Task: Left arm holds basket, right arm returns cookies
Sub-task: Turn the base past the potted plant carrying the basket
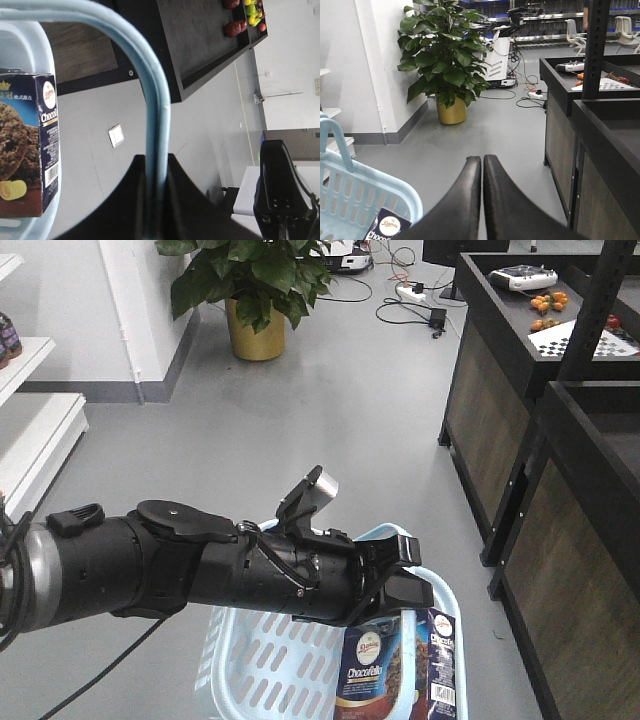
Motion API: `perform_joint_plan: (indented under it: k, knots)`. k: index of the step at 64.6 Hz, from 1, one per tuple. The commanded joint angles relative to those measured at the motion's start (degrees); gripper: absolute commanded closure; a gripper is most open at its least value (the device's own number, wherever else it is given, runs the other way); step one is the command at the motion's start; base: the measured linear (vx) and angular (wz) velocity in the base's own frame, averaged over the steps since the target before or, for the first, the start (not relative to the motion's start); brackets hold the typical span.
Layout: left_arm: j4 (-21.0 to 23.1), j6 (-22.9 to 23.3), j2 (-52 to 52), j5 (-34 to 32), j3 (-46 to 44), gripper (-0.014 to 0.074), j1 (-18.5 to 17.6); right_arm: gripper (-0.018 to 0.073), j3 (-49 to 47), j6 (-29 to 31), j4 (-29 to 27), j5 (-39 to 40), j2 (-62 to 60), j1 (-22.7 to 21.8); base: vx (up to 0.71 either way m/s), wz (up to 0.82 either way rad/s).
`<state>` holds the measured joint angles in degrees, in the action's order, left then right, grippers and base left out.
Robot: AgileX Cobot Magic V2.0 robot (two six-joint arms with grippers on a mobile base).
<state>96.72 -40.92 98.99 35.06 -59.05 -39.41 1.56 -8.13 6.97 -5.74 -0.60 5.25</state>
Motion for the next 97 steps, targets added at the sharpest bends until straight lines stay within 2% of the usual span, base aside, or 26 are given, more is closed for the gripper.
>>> perform_joint_plan:
  k: [1,97]
  knots:
    - [5.0,-0.18,-3.31,2.44,-1.74,0.0603,-0.32,0.0567,0.19,0.07,0.54,4.31,-0.67,0.05,0.24,-0.05]
    - [5.0,-0.18,-3.31,2.44,-1.74,0.0603,-0.32,0.0567,0.19,0.07,0.54,4.31,-0.67,0.05,0.24,0.02]
